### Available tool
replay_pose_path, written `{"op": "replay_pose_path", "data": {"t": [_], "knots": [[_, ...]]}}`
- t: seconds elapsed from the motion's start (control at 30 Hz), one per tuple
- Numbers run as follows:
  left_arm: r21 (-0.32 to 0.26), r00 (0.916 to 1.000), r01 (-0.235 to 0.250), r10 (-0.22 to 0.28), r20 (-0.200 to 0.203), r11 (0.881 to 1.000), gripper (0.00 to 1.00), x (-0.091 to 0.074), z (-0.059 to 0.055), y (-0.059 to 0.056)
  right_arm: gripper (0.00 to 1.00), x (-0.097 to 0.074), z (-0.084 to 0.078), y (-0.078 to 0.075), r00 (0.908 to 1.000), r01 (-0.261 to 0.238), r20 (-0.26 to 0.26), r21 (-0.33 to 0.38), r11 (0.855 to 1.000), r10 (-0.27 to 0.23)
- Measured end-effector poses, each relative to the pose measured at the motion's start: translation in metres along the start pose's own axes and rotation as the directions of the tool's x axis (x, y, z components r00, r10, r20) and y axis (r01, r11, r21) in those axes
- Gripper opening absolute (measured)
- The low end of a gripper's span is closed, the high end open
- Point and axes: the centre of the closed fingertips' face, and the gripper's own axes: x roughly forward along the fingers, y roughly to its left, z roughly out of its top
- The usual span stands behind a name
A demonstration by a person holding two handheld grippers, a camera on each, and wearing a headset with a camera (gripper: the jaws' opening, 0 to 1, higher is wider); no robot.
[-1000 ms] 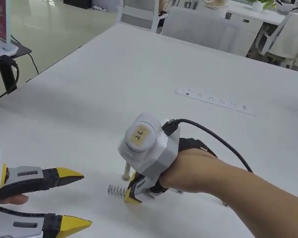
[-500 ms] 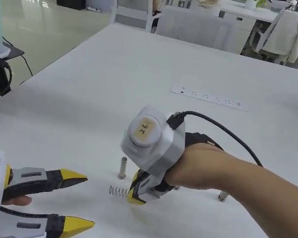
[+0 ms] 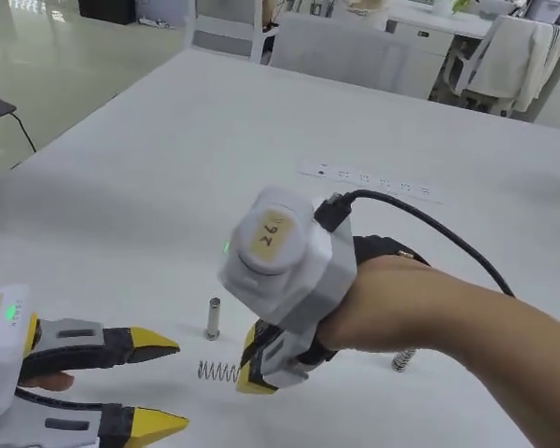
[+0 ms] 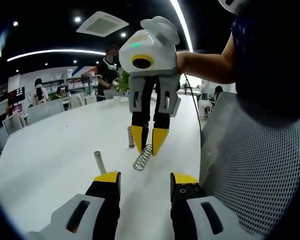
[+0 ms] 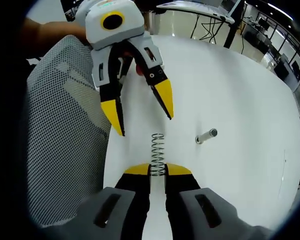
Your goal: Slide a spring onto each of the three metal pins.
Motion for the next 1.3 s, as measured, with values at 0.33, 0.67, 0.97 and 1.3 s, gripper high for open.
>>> {"op": "replay_pose_path", "data": {"t": [0.33, 0.67, 0.97, 1.3], "knots": [[0.028, 0.9983, 0.057, -0.057, 0.014, 0.998, 0.22, 0.007, 0.009, -0.005, 0.08, -0.008, 0.001, 0.007, 0.9999, -0.004, -0.013, -0.028, 1.0, 0.003], [0.051, 0.9953, 0.093, -0.094, 0.021, 0.994, 0.12, 0.011, 0.012, -0.012, 0.08, -0.011, 0.006, 0.014, 0.9997, -0.019, -0.016, -0.062, 0.998, 0.018], [0.055, 0.9938, 0.107, -0.108, 0.024, 0.993, 0.06, 0.012, 0.013, -0.015, 0.08, -0.011, 0.005, 0.016, 0.9993, -0.032, -0.023, -0.081, 0.996, 0.031], [0.062, 0.9934, 0.112, -0.113, 0.02, 0.992, 0.03, 0.013, 0.013, -0.016, 0.08, -0.01, 0.004, 0.018, 0.9989, -0.041, -0.026, -0.096, 0.995, 0.038]]}}
